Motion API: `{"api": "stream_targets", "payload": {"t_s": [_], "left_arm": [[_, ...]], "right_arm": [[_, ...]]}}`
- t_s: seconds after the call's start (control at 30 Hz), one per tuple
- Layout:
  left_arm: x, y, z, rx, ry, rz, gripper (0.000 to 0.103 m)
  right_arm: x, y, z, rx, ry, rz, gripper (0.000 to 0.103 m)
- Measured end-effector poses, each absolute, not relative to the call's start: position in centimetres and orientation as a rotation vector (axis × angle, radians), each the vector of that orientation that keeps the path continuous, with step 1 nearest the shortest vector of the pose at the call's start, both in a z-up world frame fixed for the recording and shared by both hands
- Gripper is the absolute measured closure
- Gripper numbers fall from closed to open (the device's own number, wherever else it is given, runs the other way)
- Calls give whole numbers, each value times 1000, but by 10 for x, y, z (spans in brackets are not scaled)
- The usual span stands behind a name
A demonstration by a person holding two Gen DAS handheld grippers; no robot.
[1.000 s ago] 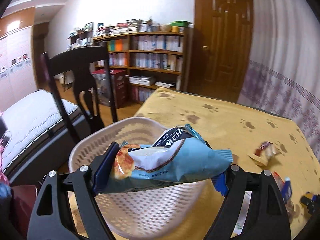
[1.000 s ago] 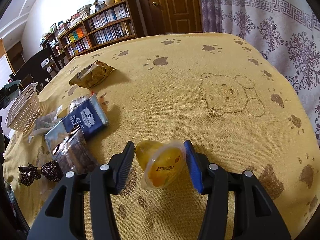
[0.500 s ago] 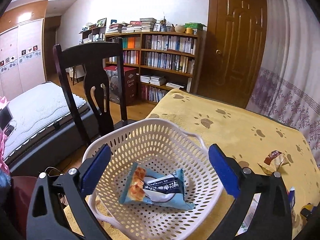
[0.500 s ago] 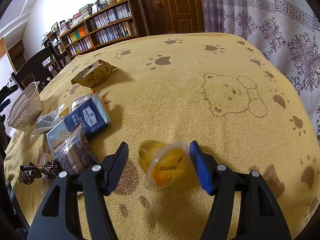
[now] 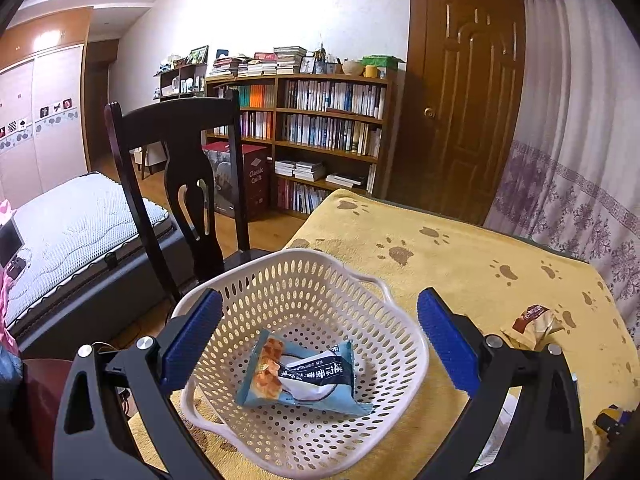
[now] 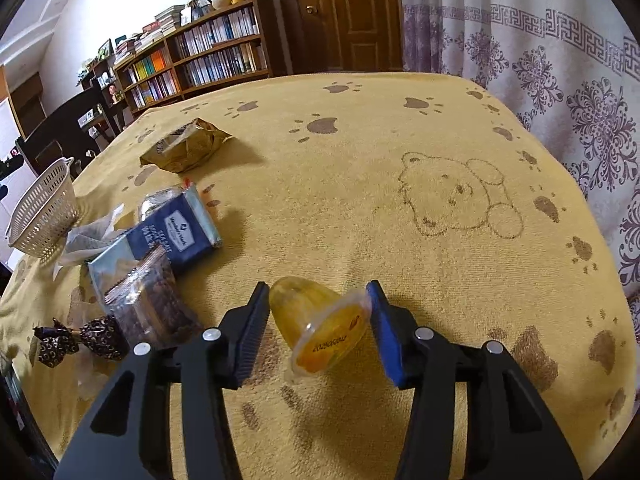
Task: Organize snacks
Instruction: 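Carry the jelly cup in the right tool to the basket and release it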
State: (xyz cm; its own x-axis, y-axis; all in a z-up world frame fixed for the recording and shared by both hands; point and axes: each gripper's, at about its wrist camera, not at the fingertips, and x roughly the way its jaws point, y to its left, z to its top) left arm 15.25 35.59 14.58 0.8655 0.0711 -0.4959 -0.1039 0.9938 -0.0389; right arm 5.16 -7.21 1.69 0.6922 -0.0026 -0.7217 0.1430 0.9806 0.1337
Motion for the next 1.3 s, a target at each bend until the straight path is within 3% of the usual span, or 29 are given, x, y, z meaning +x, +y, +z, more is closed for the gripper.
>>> {"api": "stream_targets", "payload": {"t_s": [1.2, 1.3], "left_arm": [[140, 346, 157, -77, 499, 55, 4], [139, 348, 158, -80, 495, 52, 4]], "right_arm": [[52, -80, 11, 211, 826, -47, 51], [53, -74, 11, 188, 826, -35, 58]]}}
